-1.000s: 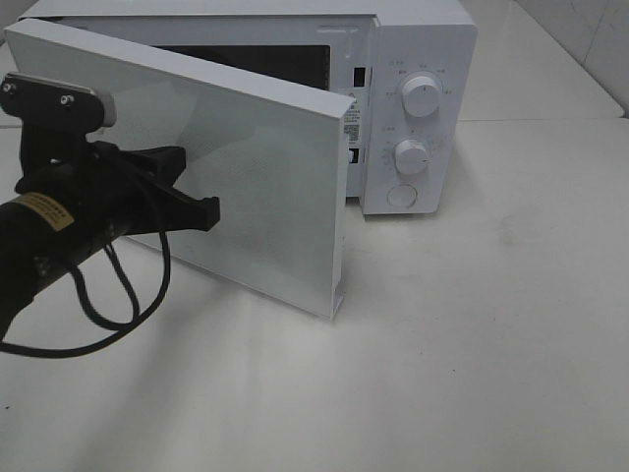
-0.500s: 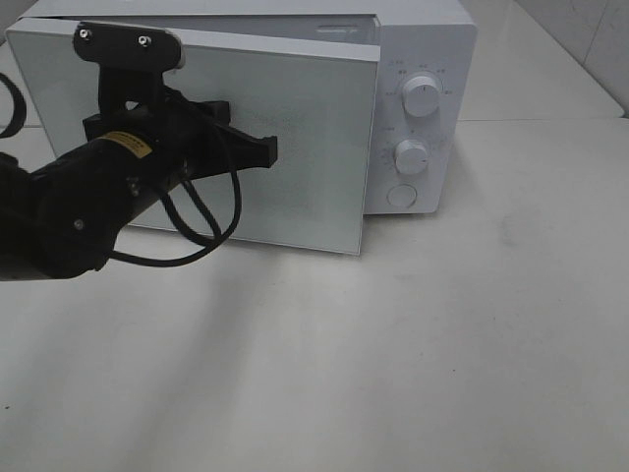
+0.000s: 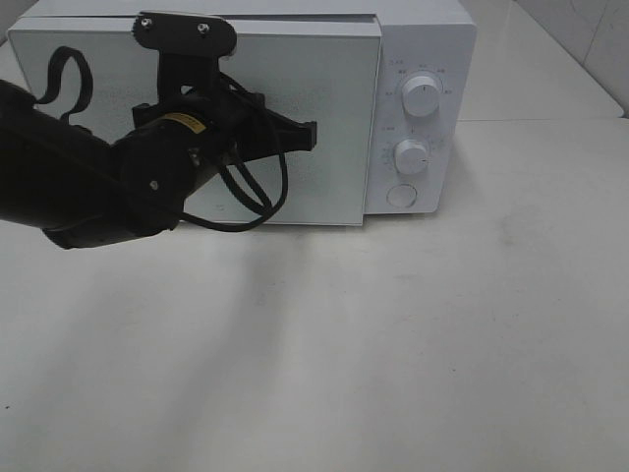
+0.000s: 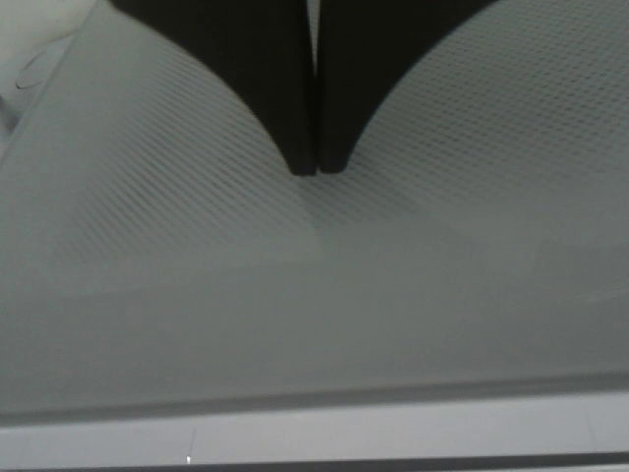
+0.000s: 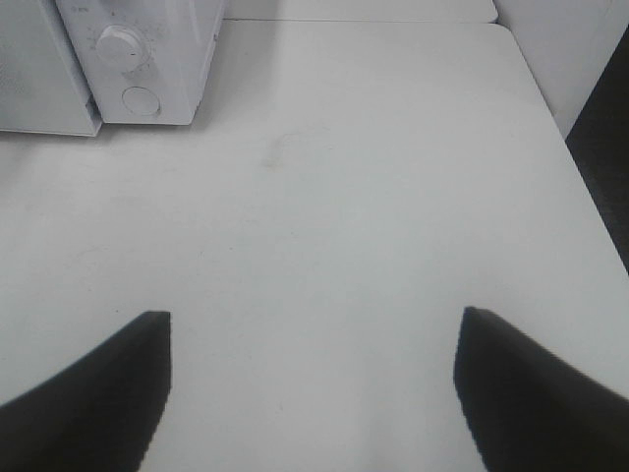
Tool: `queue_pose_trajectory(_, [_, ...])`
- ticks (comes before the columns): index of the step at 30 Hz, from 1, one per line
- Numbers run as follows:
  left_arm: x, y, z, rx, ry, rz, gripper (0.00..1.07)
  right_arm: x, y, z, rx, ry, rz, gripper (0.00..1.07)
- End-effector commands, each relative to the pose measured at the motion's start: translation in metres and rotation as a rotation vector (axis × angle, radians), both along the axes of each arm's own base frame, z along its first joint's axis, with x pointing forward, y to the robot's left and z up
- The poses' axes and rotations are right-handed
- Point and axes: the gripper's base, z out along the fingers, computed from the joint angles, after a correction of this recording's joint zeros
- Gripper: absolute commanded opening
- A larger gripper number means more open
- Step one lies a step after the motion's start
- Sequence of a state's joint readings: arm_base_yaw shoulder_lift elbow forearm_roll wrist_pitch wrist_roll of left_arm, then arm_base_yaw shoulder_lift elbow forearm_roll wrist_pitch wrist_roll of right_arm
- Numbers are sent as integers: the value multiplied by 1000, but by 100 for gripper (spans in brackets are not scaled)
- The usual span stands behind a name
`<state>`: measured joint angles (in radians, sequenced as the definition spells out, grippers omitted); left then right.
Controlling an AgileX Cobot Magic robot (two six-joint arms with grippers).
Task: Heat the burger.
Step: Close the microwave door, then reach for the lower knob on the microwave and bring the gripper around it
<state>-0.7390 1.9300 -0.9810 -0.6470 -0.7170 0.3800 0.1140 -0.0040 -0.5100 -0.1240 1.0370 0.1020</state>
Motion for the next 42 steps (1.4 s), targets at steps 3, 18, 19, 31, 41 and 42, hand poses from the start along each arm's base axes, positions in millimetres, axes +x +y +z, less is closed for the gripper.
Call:
queue_pose_trajectory(3, [15,-8,5,-31,-43,30,0,-4,0,-1,5,-28,-5,76])
queue_pose_trajectory(18, [32,-18,15,17,-13,6,0,-4,0,-1,5,-28,-5,76])
queue_pose_trajectory(19, [32,-18,15,17,-13,6,0,-4,0,-1,5,-28,-5,76])
queue_pose_trajectory(31, [-25,-25,16,83,113,-174,0,-4,0,-1,5,-28,-5,76])
queue_pose_trajectory(41, [-56,-16,4,296,495,-497,0,-4,0,-1,5,-28,-5,76])
queue_pose_trajectory(42, [-58,-13,3,300,551,-509,1,-4,0,-1,5,-28,-5,76])
